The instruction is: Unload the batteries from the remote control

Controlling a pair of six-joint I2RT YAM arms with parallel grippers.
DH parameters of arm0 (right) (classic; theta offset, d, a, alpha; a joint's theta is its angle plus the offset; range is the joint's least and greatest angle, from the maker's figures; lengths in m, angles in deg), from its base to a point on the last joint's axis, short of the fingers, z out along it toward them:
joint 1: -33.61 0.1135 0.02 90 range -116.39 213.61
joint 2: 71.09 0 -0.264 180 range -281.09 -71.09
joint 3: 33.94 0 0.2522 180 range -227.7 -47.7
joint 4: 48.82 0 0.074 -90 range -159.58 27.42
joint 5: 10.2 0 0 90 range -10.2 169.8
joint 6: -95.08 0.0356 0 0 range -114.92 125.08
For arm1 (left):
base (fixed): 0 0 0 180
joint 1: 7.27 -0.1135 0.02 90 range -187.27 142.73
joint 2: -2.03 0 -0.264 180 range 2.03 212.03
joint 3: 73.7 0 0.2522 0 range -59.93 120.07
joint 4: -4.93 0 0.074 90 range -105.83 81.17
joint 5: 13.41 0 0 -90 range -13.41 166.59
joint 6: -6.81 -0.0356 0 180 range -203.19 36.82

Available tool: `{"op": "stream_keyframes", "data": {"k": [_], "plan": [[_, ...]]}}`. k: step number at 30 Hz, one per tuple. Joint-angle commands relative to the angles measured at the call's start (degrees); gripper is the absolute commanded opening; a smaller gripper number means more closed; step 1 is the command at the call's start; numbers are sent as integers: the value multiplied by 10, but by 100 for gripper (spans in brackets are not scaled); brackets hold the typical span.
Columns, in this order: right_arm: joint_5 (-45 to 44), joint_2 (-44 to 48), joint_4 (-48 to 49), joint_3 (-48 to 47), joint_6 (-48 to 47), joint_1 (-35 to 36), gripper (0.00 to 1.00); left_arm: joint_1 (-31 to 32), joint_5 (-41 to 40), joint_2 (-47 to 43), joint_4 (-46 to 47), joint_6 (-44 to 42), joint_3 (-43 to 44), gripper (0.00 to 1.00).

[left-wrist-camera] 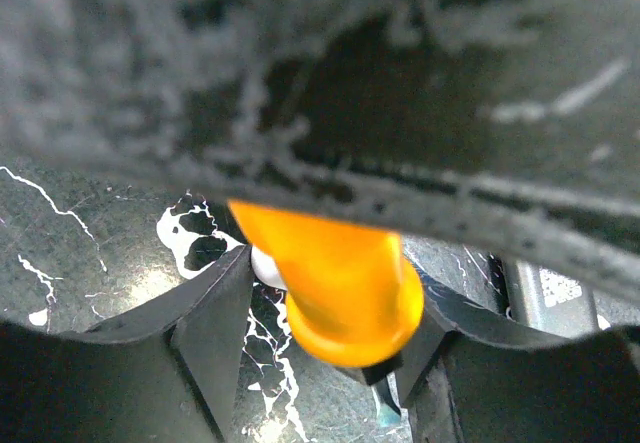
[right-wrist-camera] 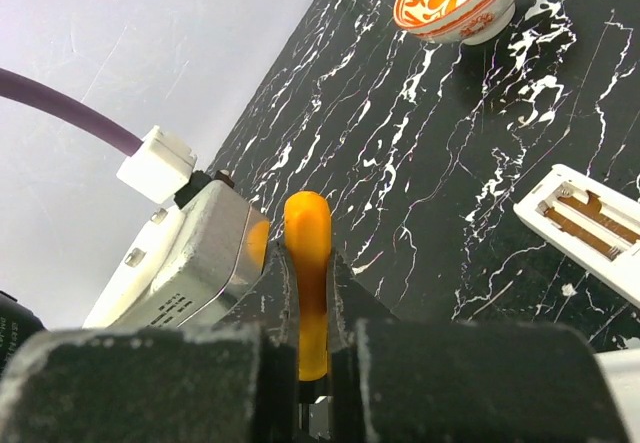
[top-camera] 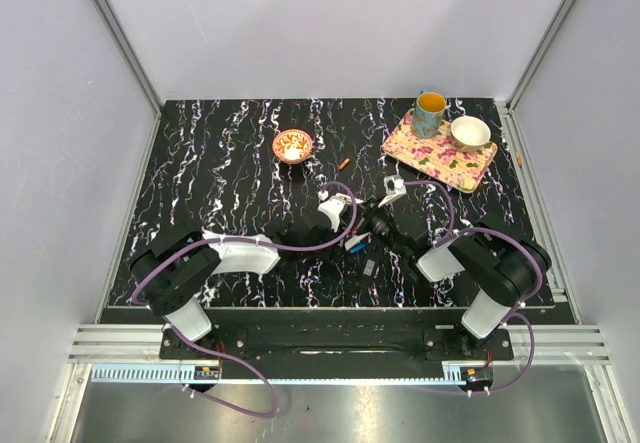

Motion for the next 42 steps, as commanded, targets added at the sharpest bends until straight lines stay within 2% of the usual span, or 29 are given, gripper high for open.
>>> {"op": "stream_keyframes", "data": {"k": [1, 8, 10, 11, 15, 18, 20, 21, 23, 25, 30, 38, 42], "plan": [[15, 5, 41, -2, 17, 3, 0, -1, 38, 39, -91, 17, -24, 0], [-59, 70, -37, 4, -40, 3, 0, -1, 27, 10, -101, 15, -31, 1], [-79, 98, -72, -1, -62, 2, 0, -1, 18, -3, -104, 14, -36, 12], [-83, 105, -85, -8, -70, 3, 0, -1, 11, -16, -105, 15, -37, 29], [-100, 140, -139, -20, -108, 2, 0, 0, 10, -42, -104, 11, -46, 54], [-110, 146, -160, -27, -123, 2, 0, -5, 24, -63, -94, 10, -52, 60], [-115, 144, -182, -33, -130, 2, 0, -7, 29, -75, -96, 10, -54, 68], [-115, 138, -181, -35, -132, 2, 0, -7, 33, -80, -92, 9, -58, 73], [-117, 132, -177, -34, -133, 2, 0, -9, 46, -102, -86, 6, -62, 92], [-114, 123, -173, -36, -134, 2, 0, -12, 62, -117, -75, 2, -69, 99], [-124, 113, -167, -32, -137, 2, 0, -32, 110, -191, -53, 12, -93, 99], [-154, 101, -166, -25, -156, 2, 0, -101, 211, -342, -26, 38, -130, 95], [-173, 79, -167, -32, -158, 3, 0, -122, 242, -388, -31, 48, -131, 94]]}}
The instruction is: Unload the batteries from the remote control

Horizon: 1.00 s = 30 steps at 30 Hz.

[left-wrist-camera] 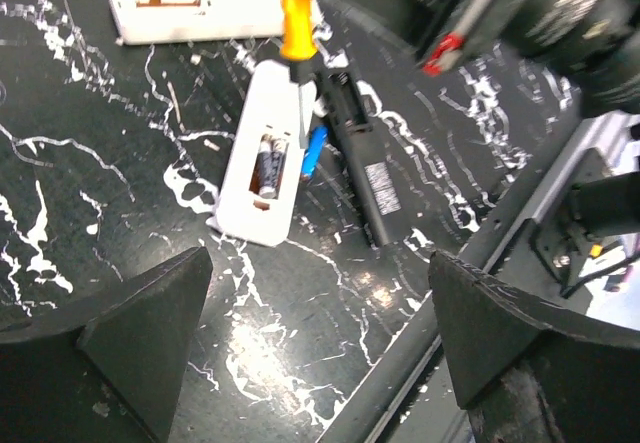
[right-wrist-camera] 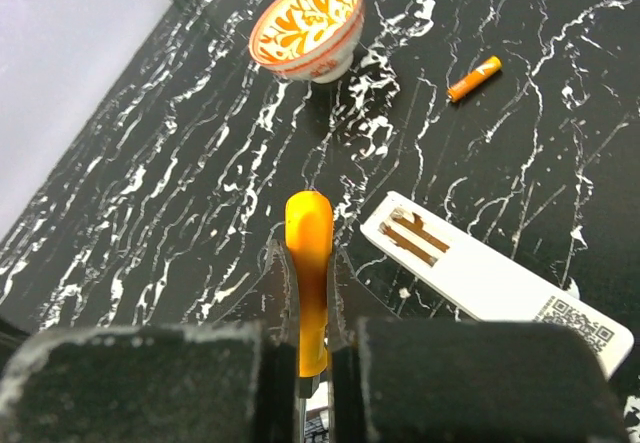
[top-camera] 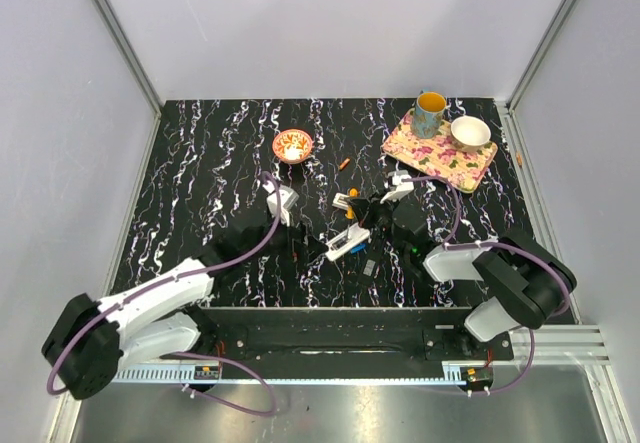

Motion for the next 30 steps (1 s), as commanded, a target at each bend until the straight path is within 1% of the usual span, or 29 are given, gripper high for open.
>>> {"op": "stream_keyframes", "data": {"k": [1, 7, 10, 13, 15, 22, 26, 30], "plan": [[-39, -24, 20, -13, -19, -1, 0, -19, 70, -48, 29, 20, -5, 94], [-54, -52, 32, -21, -33, 2, 0, -30, 98, -73, 27, 27, -2, 94], [-89, -62, 39, -28, -60, 24, 0, -32, 106, -71, 27, 28, -3, 94], [-117, -74, 55, -35, -89, 48, 0, -33, 100, -64, 7, 25, 4, 93], [-124, -78, 67, -40, -95, 59, 0, -33, 100, -62, 1, 23, 4, 93], [-139, -65, 84, -37, -103, 61, 0, -33, 98, -54, 4, 26, -4, 92], [-159, -74, 129, -22, -117, 63, 0, -33, 104, -47, 13, 27, -8, 92], [-171, -87, 146, -21, -119, 66, 0, -34, 106, -42, 17, 27, -10, 91]]}}
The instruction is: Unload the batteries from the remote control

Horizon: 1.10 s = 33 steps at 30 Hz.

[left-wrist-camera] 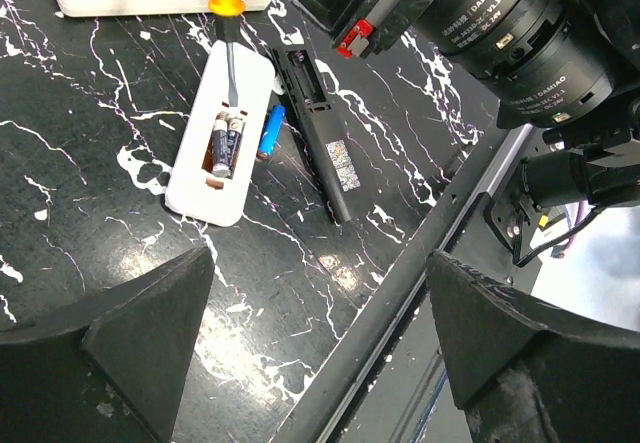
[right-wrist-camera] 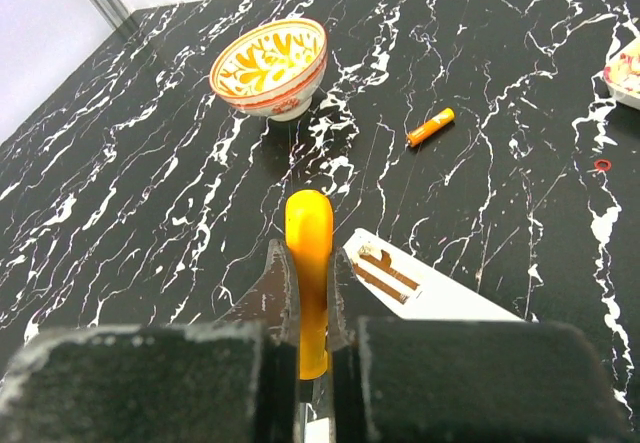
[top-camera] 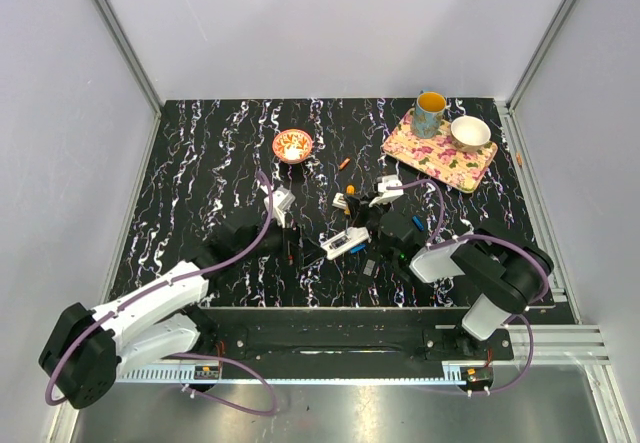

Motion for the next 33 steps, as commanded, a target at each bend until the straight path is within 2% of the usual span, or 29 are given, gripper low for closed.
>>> {"op": "stream_keyframes", "data": {"k": [1, 25, 33], "plan": [[-36, -16, 69, 0, -19, 8, 0, -4, 18, 5, 31, 3, -3, 91], [-84, -60, 67, -24, -92, 58, 0, -8, 25, 8, 40, 5, -12, 91], [-149, -84, 185, -1, -148, 77, 0, -12, 27, 9, 40, 3, -15, 91]]}}
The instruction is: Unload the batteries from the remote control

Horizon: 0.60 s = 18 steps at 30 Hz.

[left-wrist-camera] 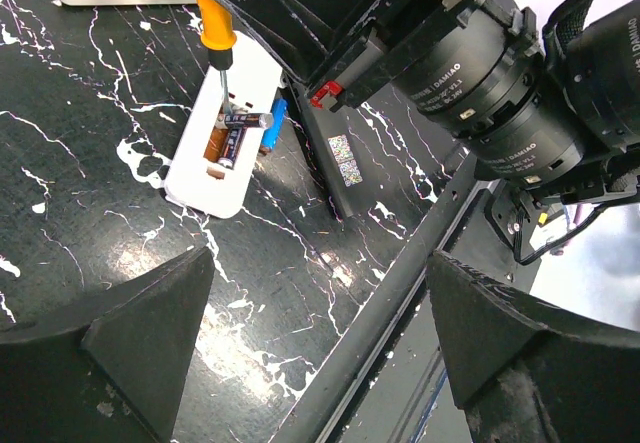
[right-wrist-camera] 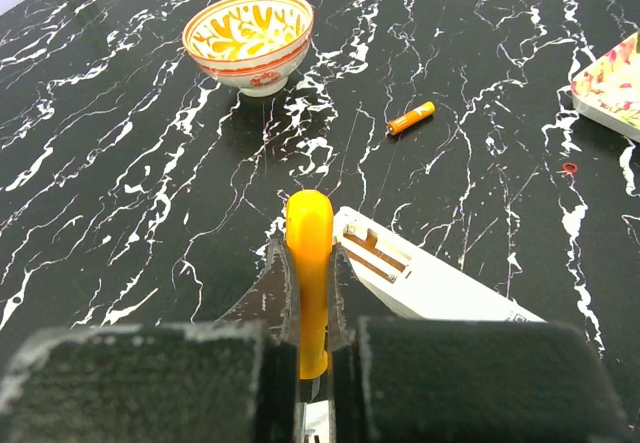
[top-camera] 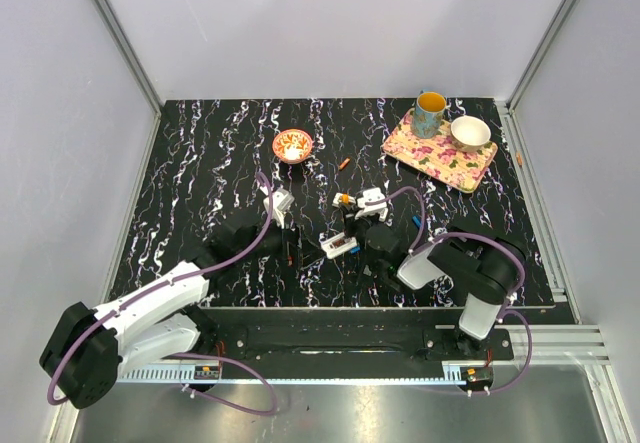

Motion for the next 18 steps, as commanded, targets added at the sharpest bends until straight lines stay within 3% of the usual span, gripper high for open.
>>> {"op": "stream_keyframes", "data": {"k": [1, 8, 18], "plan": [[-56, -18, 116, 5, -44, 11, 0, -5, 17, 3, 34, 1, -9, 91], [-43, -25, 129, 6, -23, 16, 0, -8, 20, 9, 35, 1, -7, 91], [22, 33, 15, -6, 86, 18, 0, -14, 17, 13, 36, 2, -11, 91]]}}
